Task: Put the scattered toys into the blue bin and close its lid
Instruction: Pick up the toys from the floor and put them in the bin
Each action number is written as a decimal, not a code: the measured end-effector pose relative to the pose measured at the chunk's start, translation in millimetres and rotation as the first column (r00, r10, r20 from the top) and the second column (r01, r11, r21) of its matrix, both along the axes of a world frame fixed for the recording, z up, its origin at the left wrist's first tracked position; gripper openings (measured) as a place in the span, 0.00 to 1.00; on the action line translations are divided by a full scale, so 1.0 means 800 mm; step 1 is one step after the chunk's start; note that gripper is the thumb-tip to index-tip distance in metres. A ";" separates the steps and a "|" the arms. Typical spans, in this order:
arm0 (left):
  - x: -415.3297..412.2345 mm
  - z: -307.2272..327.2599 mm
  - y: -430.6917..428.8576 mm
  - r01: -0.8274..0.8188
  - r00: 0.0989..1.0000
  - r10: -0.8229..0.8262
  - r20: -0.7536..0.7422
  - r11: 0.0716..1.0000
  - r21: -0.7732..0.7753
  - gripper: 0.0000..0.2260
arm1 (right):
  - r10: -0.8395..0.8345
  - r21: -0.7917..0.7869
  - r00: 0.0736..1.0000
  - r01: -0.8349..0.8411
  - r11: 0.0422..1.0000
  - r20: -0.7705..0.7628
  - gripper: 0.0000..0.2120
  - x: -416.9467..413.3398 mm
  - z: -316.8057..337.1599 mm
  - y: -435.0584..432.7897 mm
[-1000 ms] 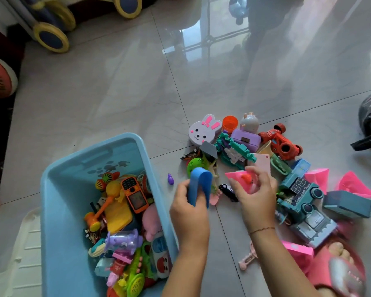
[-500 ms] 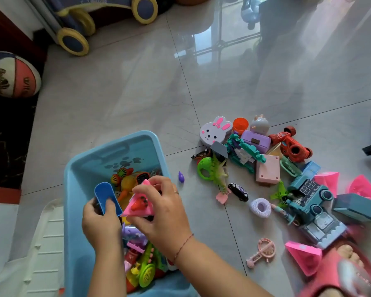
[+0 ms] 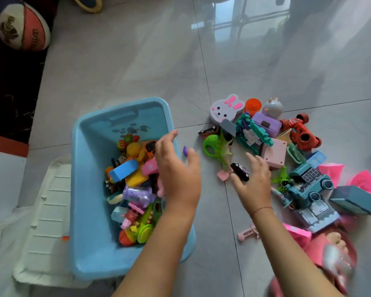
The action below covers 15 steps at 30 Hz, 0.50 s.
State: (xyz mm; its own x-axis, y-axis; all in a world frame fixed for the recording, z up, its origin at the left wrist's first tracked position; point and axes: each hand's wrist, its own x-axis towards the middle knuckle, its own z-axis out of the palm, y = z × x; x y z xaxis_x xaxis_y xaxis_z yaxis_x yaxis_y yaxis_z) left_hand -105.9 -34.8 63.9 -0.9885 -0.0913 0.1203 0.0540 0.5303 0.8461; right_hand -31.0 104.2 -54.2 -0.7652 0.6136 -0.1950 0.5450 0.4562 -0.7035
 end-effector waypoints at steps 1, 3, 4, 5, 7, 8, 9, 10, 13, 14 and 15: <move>0.015 -0.007 0.022 0.091 0.996 -0.091 0.000 0.996 -0.008 0.17 | -0.032 0.010 0.997 0.032 0.999 0.076 0.32 0.014 -0.015 0.014; 0.043 -0.033 0.061 0.242 0.968 -0.240 0.079 0.970 -0.014 0.16 | -0.067 0.005 0.979 0.067 0.998 0.194 0.33 0.036 -0.041 0.033; 0.054 -0.053 0.077 0.289 0.948 -0.283 0.142 0.957 -0.023 0.16 | -0.059 0.000 0.970 0.060 0.998 0.237 0.34 0.045 -0.053 0.037; 0.062 -0.077 0.089 0.321 0.923 -0.305 0.234 0.946 -0.036 0.16 | -0.036 0.004 0.961 0.036 0.999 0.274 0.34 0.053 -0.062 0.040; 0.070 -0.123 0.102 0.340 0.843 -0.264 0.468 0.937 -0.085 0.20 | 0.016 0.035 0.942 -0.030 0.999 0.334 0.34 0.062 -0.074 0.042; 0.071 -0.143 0.103 0.335 0.796 -0.209 0.568 0.934 -0.125 0.22 | 0.026 0.053 0.936 -0.047 0.997 0.352 0.34 0.064 -0.078 0.043; 0.072 -0.160 0.101 0.331 0.750 -0.151 0.644 0.928 -0.169 0.24 | 0.022 0.066 0.932 -0.050 0.997 0.362 0.34 0.065 -0.081 0.045; 0.071 -0.172 0.098 0.327 0.714 -0.093 0.694 0.921 -0.213 0.26 | 0.014 0.077 0.932 -0.045 0.996 0.362 0.34 0.064 -0.082 0.046; 0.062 -0.192 0.097 0.342 0.672 -0.011 0.740 0.892 -0.297 0.29 | -0.018 0.092 0.939 -0.014 0.996 0.343 0.32 0.059 -0.088 0.050; 0.056 -0.197 0.098 0.356 0.679 -0.008 0.734 0.878 -0.319 0.28 | -0.024 0.095 0.941 -0.009 0.995 0.337 0.31 0.058 -0.090 0.051; 0.050 -0.201 0.099 0.372 0.690 -0.008 0.724 0.862 -0.344 0.27 | -0.026 0.098 0.943 -0.007 0.995 0.332 0.31 0.056 -0.092 0.052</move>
